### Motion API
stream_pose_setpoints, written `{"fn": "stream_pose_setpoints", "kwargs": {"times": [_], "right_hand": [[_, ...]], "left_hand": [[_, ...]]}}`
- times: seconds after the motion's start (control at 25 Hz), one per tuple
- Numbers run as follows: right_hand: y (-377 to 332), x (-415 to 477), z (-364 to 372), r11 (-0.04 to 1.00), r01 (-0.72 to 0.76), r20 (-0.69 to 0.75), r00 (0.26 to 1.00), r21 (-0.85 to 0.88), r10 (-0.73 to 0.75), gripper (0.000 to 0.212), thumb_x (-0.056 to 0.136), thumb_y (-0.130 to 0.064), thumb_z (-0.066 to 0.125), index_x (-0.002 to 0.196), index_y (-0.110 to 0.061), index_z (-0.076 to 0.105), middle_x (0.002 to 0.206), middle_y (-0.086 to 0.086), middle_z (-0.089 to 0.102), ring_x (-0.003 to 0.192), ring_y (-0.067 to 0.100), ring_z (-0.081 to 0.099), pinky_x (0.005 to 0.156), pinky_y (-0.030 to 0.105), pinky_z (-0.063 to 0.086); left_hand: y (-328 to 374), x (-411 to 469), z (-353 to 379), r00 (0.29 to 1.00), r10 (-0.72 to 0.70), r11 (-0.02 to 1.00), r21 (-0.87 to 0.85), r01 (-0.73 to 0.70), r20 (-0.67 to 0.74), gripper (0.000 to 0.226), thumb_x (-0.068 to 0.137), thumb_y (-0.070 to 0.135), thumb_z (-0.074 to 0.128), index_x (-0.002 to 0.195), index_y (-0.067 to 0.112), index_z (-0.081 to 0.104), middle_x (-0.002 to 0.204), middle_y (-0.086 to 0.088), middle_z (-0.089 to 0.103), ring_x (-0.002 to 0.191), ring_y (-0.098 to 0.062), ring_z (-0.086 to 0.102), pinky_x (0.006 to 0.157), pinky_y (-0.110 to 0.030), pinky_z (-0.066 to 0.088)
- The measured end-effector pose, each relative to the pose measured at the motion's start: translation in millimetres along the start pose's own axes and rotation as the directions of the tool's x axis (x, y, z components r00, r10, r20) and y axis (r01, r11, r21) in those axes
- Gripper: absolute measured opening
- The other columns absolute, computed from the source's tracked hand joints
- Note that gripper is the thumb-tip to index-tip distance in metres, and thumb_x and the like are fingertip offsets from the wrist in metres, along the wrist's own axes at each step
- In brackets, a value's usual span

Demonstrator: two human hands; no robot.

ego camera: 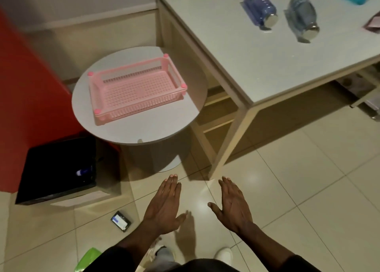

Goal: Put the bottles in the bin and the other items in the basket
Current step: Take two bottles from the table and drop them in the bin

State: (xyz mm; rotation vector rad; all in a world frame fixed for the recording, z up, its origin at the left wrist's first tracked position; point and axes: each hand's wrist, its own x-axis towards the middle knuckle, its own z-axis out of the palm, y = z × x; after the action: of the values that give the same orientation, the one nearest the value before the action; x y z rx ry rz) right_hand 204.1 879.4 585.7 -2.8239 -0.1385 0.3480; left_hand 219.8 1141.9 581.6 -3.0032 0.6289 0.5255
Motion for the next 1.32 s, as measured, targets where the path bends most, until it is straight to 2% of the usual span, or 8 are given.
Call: {"fn": "stream_pose_setpoints", "kwargs": {"times": [0.24, 0.32, 0.44, 0.52, 0.88, 1.0, 1.16, 1.32], "right_hand": [[107.9, -55.8, -19.4, 0.989, -0.120, -0.098, 0.987, 0.089, 0.128, 0.087, 0.098, -0.068, 0.038, 0.161, -0.009, 0.026, 0.170, 0.012, 0.021, 0.158, 0.027, 0.018, 0.126, 0.033, 0.004], [139.9, -76.3, -27.9, 0.982, -0.157, -0.093, 0.982, 0.102, 0.167, 0.087, 0.099, -0.067, 0.040, 0.161, -0.008, 0.027, 0.170, 0.012, 0.022, 0.158, 0.027, 0.018, 0.126, 0.035, 0.007], [179.9, -93.4, -38.8, 0.968, -0.206, -0.154, 0.962, 0.141, 0.227, 0.087, 0.098, -0.067, 0.040, 0.162, -0.010, 0.026, 0.171, 0.010, 0.019, 0.159, 0.025, 0.016, 0.127, 0.034, 0.007], [203.2, -95.6, -47.7, 0.954, -0.241, -0.193, 0.942, 0.179, 0.274, 0.088, 0.097, -0.070, 0.038, 0.163, -0.012, 0.023, 0.172, 0.007, 0.015, 0.159, 0.022, 0.012, 0.127, 0.033, 0.008], [294.4, -36.7, -146.5, 0.899, -0.330, -0.412, 0.805, 0.287, 0.427, 0.088, 0.094, -0.065, 0.057, 0.160, -0.013, 0.030, 0.169, 0.002, 0.025, 0.157, 0.020, 0.023, 0.124, 0.033, 0.020], [314.4, 1.0, -196.7, 0.900, -0.279, -0.480, 0.771, 0.335, 0.418, 0.087, 0.093, -0.065, 0.058, 0.160, -0.018, 0.030, 0.169, -0.002, 0.027, 0.156, 0.018, 0.026, 0.124, 0.038, 0.030], [323.9, 68.1, -269.7, 0.933, -0.131, -0.595, 0.738, 0.336, 0.318, 0.083, 0.093, -0.060, 0.064, 0.158, -0.019, 0.032, 0.166, -0.004, 0.032, 0.154, 0.015, 0.030, 0.121, 0.041, 0.036], [320.1, 137.2, -338.9, 0.940, -0.027, -0.619, 0.746, 0.339, 0.245, 0.085, 0.094, -0.062, 0.062, 0.158, -0.016, 0.031, 0.165, 0.003, 0.035, 0.154, 0.019, 0.029, 0.120, 0.047, 0.037]], "left_hand": [[125.2, 41.6, -11.6, 0.992, 0.125, 0.991, 0.041, -0.126, 0.022, 0.110, 0.082, 0.085, 0.053, 0.152, 0.000, 0.053, 0.167, -0.024, 0.036, 0.154, -0.040, 0.041, 0.128, -0.048, 0.022], [163.9, 53.2, -25.7, 0.987, 0.155, 0.986, 0.053, -0.157, 0.038, 0.112, 0.086, 0.085, 0.047, 0.160, 0.002, 0.041, 0.173, -0.023, 0.024, 0.160, -0.039, 0.027, 0.127, -0.047, 0.011], [208.3, 77.8, -46.5, 0.970, 0.232, 0.972, 0.058, -0.228, -0.070, 0.113, 0.092, 0.085, 0.030, 0.169, 0.007, 0.007, 0.177, -0.017, -0.013, 0.164, -0.033, -0.014, 0.129, -0.043, -0.012], [230.5, 96.4, -60.3, 0.955, 0.278, 0.960, 0.056, -0.273, -0.103, 0.113, 0.092, 0.086, 0.028, 0.169, 0.008, 0.000, 0.175, -0.014, -0.023, 0.160, -0.029, -0.027, 0.126, -0.041, -0.019], [319.5, 205.1, -163.9, 0.904, 0.339, 0.927, -0.074, -0.369, -0.261, 0.103, 0.095, 0.084, 0.028, 0.170, 0.017, 0.002, 0.174, -0.001, -0.031, 0.157, -0.017, -0.033, 0.131, -0.039, -0.013], [335.9, 245.4, -210.0, 0.838, 0.321, 0.899, -0.136, -0.416, -0.441, 0.098, 0.098, 0.080, 0.034, 0.169, 0.016, 0.012, 0.178, -0.002, -0.018, 0.164, -0.018, -0.017, 0.135, -0.045, 0.009], [333.8, 303.3, -274.7, 0.699, 0.240, 0.876, -0.159, -0.455, -0.673, 0.094, 0.101, 0.071, 0.049, 0.165, 0.006, 0.029, 0.179, -0.009, 0.008, 0.166, -0.024, 0.008, 0.132, -0.049, 0.022], [309.9, 358.1, -343.1, 0.710, 0.134, 0.937, -0.144, -0.317, -0.691, 0.098, 0.097, 0.072, 0.052, 0.166, 0.008, 0.026, 0.179, -0.011, 0.007, 0.166, -0.025, 0.006, 0.133, -0.049, 0.019]]}}
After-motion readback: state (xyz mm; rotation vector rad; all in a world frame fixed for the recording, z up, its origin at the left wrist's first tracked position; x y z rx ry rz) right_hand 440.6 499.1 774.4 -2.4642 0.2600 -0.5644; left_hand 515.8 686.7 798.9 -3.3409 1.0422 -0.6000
